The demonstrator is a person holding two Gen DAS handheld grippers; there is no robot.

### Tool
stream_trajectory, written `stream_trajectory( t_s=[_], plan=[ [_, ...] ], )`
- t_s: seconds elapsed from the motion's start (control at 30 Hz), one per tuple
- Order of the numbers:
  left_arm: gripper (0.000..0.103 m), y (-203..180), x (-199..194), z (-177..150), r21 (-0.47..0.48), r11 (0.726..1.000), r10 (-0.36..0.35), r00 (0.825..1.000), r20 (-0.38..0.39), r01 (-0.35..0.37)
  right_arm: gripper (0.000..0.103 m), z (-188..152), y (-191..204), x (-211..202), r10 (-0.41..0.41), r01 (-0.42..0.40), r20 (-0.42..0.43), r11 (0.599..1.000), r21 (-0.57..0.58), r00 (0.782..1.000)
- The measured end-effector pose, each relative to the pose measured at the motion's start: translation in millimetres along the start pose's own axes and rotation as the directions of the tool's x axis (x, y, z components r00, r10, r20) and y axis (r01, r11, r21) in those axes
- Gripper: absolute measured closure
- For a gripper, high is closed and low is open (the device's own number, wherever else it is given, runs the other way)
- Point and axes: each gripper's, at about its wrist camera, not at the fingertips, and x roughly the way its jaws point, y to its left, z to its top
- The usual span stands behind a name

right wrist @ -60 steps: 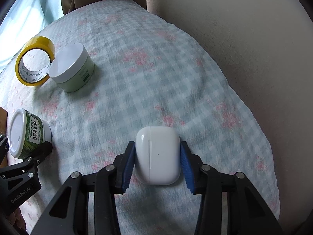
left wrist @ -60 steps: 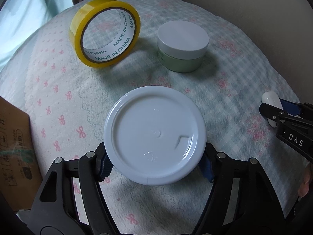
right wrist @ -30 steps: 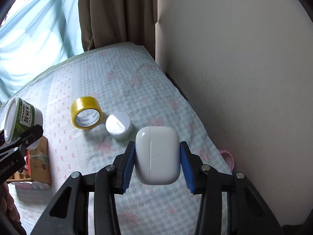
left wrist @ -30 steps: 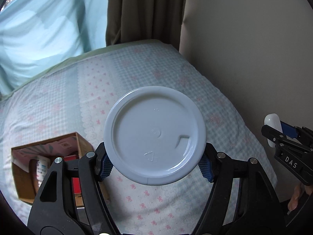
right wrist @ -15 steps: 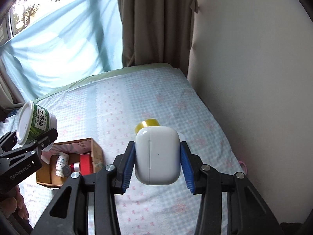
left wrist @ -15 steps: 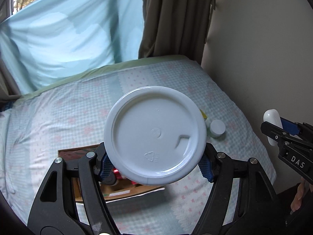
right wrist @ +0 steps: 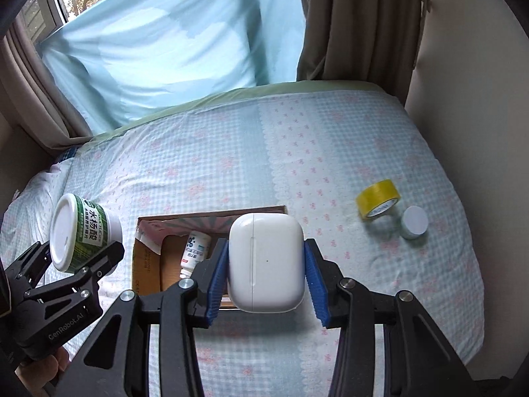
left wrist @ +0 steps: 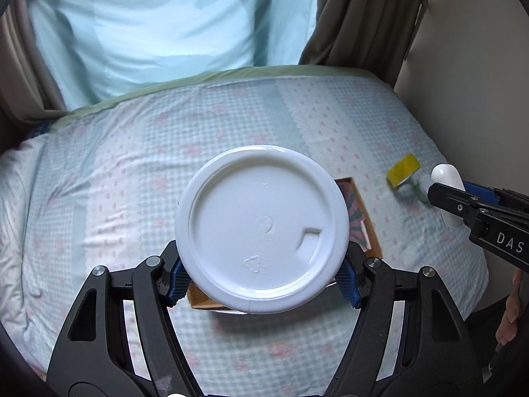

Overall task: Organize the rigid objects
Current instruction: 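Carry the green jar and earbud case into the cardboard box and release both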

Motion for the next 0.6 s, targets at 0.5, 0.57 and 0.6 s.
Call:
stream_trajectory(
  t_s=[0.5,0.57,0.6],
  plan=[
    [0.035,67,125,-29,-0.018,1.000,-0.028,0.985,-0.170,0.026,0.062,-42,48,133,0.003,0.004,-0.188,0.999,0.039,0.982],
    [0.035,71,142,-32,-0.021,0.999,-0.033,0.982,-0.186,0.029,0.062,-49,50,150,0.003,0.005,-0.208,0.999,0.034,0.978],
    [0.035,72,150,-34,-0.022,0.999,-0.035,0.981,-0.193,0.031,0.062,-52,50,158,0.001,0.006,-0.217,1.000,0.031,0.976]
  ],
)
